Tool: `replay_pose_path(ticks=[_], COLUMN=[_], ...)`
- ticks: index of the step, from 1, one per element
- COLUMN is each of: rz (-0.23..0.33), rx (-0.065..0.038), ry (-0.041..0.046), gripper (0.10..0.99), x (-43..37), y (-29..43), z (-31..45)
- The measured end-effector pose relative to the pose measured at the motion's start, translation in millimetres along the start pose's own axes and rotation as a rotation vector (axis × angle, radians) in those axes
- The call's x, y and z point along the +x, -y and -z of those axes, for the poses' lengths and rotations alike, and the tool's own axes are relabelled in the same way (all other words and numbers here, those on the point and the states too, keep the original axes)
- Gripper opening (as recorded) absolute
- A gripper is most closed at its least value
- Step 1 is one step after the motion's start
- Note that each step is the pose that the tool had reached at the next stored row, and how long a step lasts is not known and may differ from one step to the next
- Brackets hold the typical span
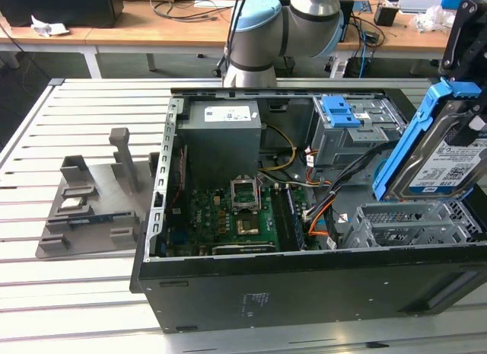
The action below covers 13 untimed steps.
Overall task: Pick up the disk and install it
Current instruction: 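Pick up the disk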
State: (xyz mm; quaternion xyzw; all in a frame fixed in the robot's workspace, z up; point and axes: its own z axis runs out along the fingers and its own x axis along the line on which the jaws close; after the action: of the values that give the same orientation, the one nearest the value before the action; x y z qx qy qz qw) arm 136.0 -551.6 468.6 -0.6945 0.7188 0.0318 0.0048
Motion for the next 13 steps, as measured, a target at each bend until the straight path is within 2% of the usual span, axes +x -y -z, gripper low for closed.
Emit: replay_pose_path(ticks=[13], rz=[0.0], rx=[0.0], ry=[-0.0023], gripper=[0.365], x=[-1.9], y=[1.2], z=[-11.8])
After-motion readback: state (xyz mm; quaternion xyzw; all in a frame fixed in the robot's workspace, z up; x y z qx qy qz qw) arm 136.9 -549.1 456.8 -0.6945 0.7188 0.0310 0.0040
